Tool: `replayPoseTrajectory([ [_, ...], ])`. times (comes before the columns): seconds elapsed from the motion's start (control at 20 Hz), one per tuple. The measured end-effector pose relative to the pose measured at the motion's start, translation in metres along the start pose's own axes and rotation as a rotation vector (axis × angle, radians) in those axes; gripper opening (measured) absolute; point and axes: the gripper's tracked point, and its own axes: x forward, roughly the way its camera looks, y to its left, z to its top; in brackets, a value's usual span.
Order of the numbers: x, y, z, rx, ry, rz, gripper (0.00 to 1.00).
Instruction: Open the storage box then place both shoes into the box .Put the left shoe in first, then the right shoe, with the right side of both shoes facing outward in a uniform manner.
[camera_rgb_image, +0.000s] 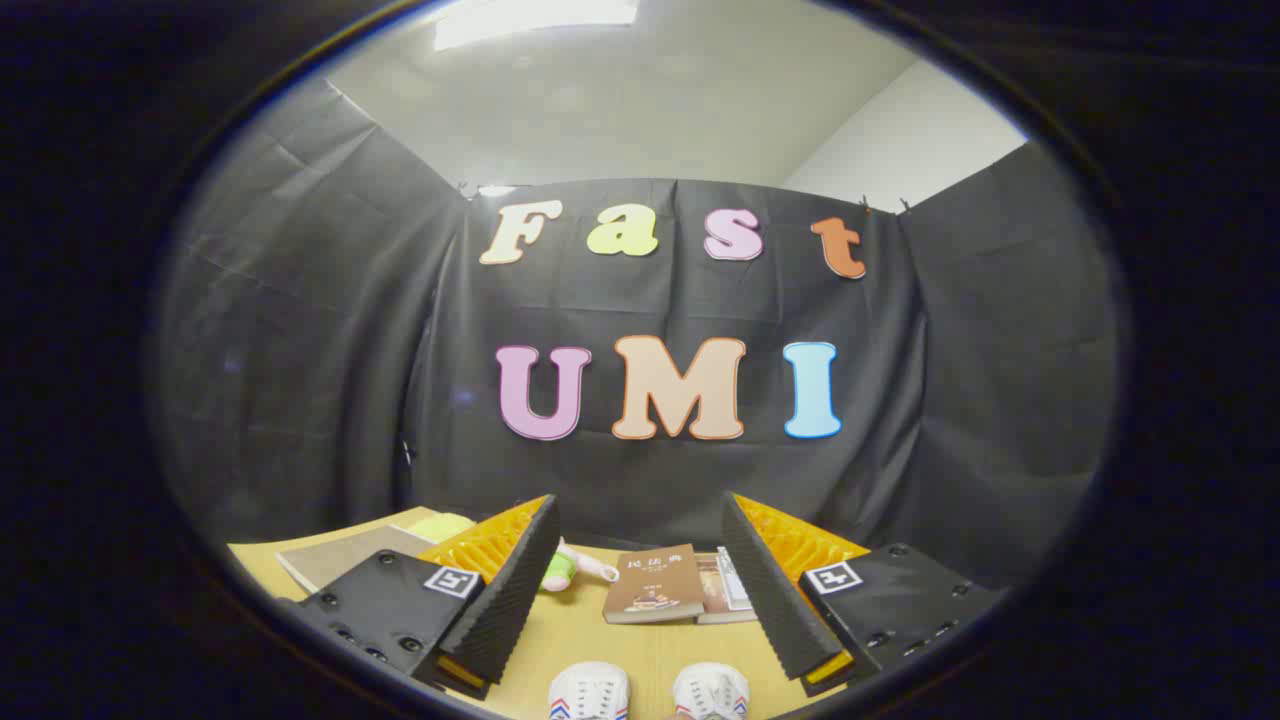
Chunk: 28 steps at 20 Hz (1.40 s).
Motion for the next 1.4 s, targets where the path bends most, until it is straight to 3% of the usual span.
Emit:
replayPoseTrajectory([
  [0.65, 0.001, 0.004, 0.021, -0.051, -0.039, -0.009, 1.0],
  [0.95, 0.004, 0.005, 0.017, -0.007, -0.045, -0.003, 1.0],
  [1.4, -0.006, 0.036, -0.028, 0.14, 0.081, 0.138, 1.0],
])
